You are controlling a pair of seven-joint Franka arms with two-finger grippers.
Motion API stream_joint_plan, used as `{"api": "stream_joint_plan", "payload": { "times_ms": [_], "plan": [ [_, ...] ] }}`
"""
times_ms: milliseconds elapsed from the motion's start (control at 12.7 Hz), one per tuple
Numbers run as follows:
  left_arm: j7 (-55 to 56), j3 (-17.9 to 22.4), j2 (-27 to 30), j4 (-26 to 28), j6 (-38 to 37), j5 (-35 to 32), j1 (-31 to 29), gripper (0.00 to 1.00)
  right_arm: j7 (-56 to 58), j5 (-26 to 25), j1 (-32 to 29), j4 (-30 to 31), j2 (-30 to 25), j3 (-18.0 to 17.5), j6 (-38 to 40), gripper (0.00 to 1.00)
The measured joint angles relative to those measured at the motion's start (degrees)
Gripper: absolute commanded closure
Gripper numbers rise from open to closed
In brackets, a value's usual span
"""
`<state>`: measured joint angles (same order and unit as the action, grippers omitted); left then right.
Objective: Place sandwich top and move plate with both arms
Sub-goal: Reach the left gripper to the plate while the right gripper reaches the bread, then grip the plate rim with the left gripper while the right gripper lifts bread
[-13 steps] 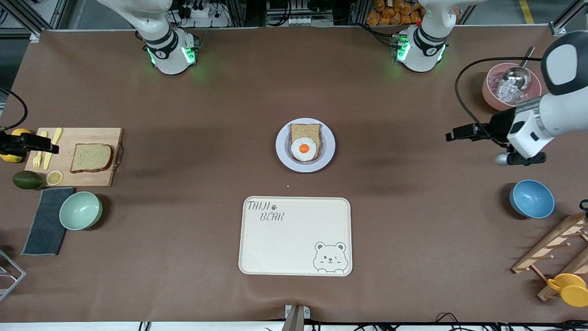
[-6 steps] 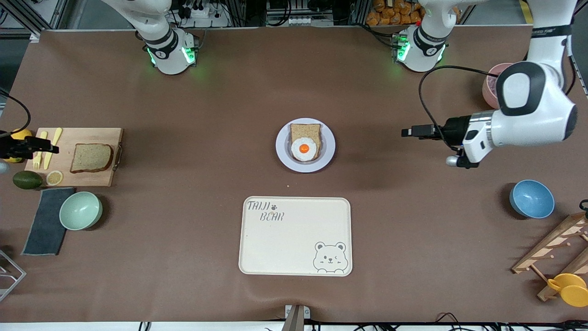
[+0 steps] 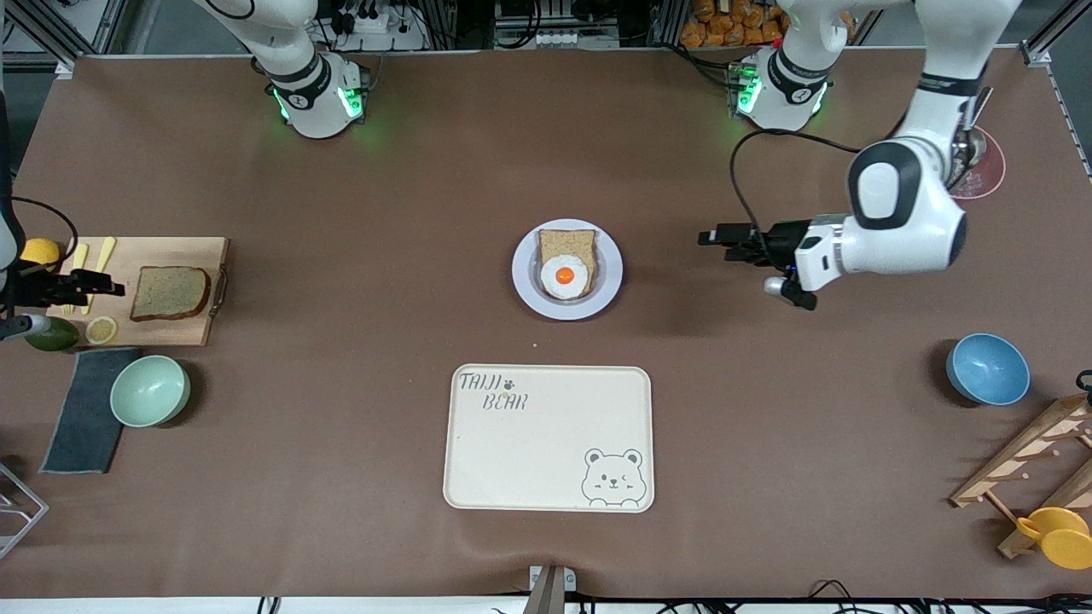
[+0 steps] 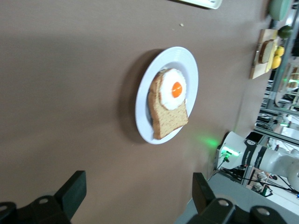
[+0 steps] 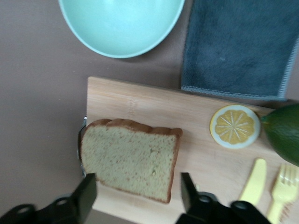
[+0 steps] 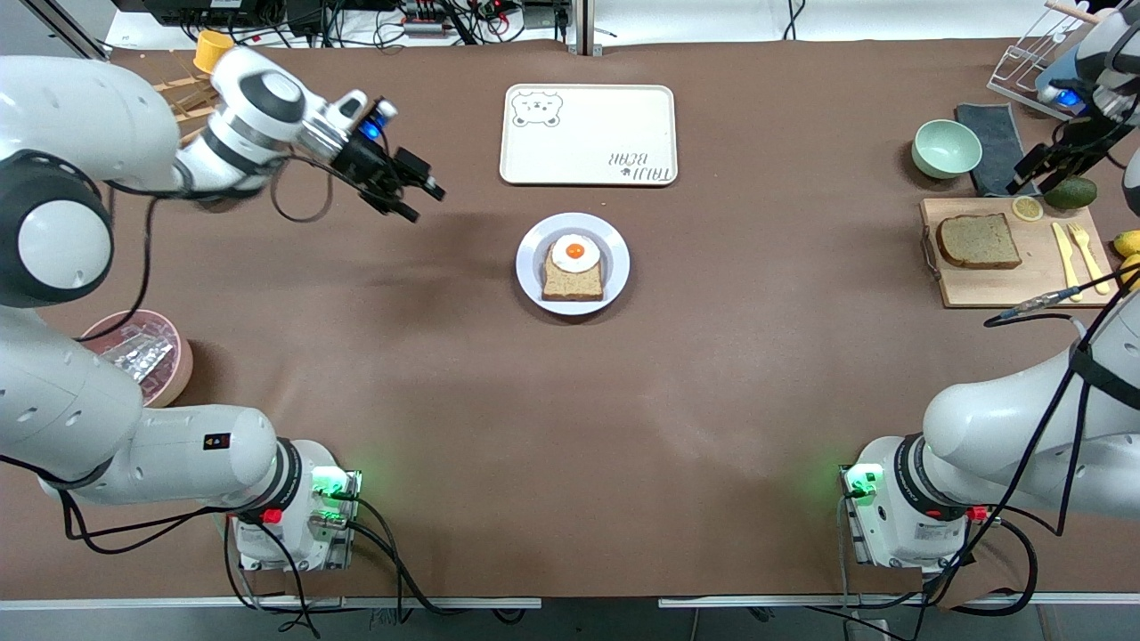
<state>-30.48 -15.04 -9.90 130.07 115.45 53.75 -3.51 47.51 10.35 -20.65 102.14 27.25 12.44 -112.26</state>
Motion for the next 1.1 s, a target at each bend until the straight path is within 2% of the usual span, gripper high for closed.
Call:
{"api": "stream_joint_plan", "payload": {
  "times_ms": [237,473,631,946,1104],
  "plan": [
    [-7.74,-1.72,-0.95,4.59,4.6,8.06,0.6,0.0,4.36,3.97,-2.25,0.0,4.42,0.02,-2.11,0.34],
    [-16.13,-1.54,-4.37,5.75,5.15,16.47,0.31,0.0,4.68,5.04,-2.8,-0.03,6.13,0.02,-2.96,0.39],
    [-18.45,-1.62,-6.81,5.72,7.32,18.57,0.74,0.0,4.7,5.8,-3.0,-0.04,6.66,0.03,-2.97,0.42],
    [-19.05,-1.91,-8.64,5.56,15.51,26.38,7.19,0.0,4.92,6.47,-3.23,-0.15,7.69,0.04,-3.24,0.45],
    [-19.22,-1.96,-8.82,5.56,17.46,29.35,9.16,0.0,4.92,6.5,-3.35,-0.28,7.91,0.05,-3.33,0.58]
  ]
}}
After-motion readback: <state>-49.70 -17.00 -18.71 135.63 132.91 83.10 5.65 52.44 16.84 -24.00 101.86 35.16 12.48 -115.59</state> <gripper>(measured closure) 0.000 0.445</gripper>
